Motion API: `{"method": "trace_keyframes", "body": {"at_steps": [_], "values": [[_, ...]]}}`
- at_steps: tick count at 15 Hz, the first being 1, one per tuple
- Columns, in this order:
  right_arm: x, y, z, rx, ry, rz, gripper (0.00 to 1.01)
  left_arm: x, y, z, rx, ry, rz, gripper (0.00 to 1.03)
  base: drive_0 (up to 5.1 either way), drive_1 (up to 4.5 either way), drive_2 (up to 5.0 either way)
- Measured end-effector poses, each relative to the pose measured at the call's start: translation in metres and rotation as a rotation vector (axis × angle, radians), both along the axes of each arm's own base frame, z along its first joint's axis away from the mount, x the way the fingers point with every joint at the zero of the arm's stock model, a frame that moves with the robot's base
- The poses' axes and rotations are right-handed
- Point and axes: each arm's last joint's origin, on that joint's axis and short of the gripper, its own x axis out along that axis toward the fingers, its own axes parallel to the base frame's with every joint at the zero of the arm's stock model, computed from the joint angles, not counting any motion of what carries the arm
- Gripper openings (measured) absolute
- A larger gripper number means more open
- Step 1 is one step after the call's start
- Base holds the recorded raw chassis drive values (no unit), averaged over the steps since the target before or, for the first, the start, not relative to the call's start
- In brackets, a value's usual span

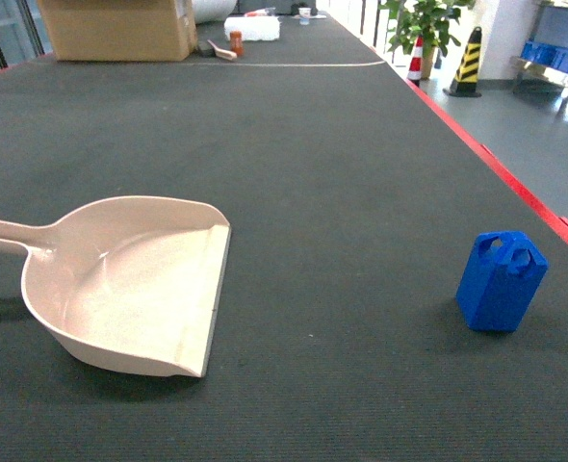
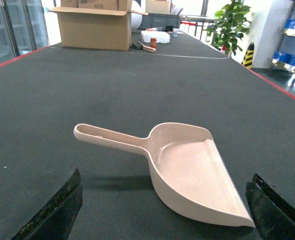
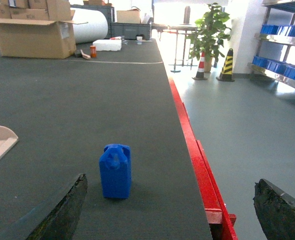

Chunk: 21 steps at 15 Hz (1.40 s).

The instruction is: Place part in tray to right shelf

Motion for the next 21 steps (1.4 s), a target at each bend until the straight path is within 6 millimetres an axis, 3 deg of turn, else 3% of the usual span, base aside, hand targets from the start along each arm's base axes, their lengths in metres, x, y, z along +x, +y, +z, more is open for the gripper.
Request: {"method": "trace_keyframes", "body": {"at_steps": [21], "values": [[0.0,0.0,0.0,0.0,0.0,0.0,0.98,0.0,0.0,0.0,0.0,0.0,0.0,0.98,0.0,0.0,0.0]]}}
